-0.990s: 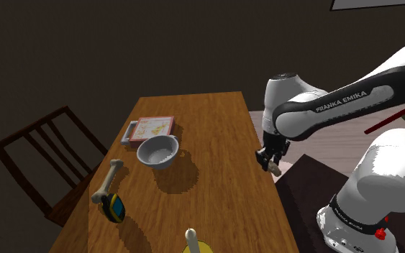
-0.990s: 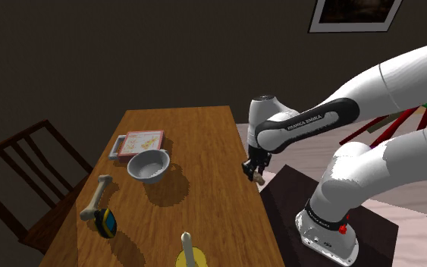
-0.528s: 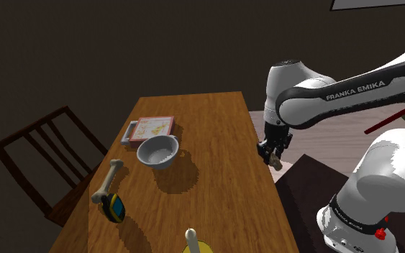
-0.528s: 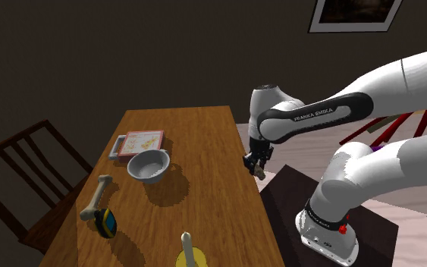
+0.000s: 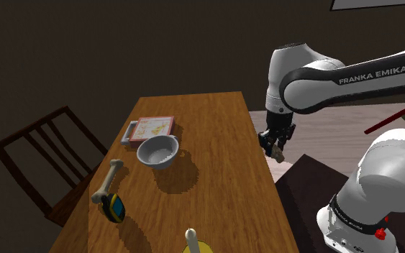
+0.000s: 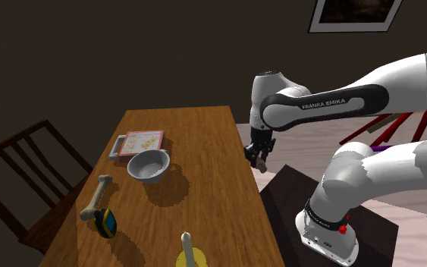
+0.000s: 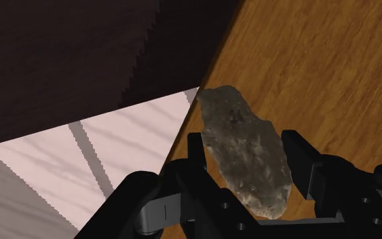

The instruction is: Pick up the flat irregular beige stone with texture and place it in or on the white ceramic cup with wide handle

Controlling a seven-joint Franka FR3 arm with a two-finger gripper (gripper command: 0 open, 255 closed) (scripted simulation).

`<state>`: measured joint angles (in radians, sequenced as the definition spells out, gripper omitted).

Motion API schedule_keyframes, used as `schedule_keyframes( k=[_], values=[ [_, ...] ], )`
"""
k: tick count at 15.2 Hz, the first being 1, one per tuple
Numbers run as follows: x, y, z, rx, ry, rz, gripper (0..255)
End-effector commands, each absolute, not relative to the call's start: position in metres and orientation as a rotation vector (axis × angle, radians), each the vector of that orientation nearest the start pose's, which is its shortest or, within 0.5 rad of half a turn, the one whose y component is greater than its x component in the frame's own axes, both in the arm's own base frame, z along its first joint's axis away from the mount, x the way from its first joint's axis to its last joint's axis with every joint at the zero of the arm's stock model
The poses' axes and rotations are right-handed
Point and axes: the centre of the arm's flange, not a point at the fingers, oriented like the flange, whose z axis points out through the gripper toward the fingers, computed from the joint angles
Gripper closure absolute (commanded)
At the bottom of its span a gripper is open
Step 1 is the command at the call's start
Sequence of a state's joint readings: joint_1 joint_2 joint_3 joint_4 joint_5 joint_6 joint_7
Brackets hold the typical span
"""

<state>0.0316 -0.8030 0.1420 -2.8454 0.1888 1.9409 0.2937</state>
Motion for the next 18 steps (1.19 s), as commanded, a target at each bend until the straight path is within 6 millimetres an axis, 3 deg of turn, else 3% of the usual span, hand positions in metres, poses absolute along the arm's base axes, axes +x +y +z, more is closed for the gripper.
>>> schedule_keyframes(
  k=[1, 3, 18],
  values=[
    [0.281, 0.056, 0.404, -3.066, 0.379, 0.178, 255],
    [0.281, 0.056, 0.411, -3.066, 0.379, 0.178, 255],
    [0.441, 0.173, 0.413, -3.066, 0.379, 0.178, 255]
  ],
)
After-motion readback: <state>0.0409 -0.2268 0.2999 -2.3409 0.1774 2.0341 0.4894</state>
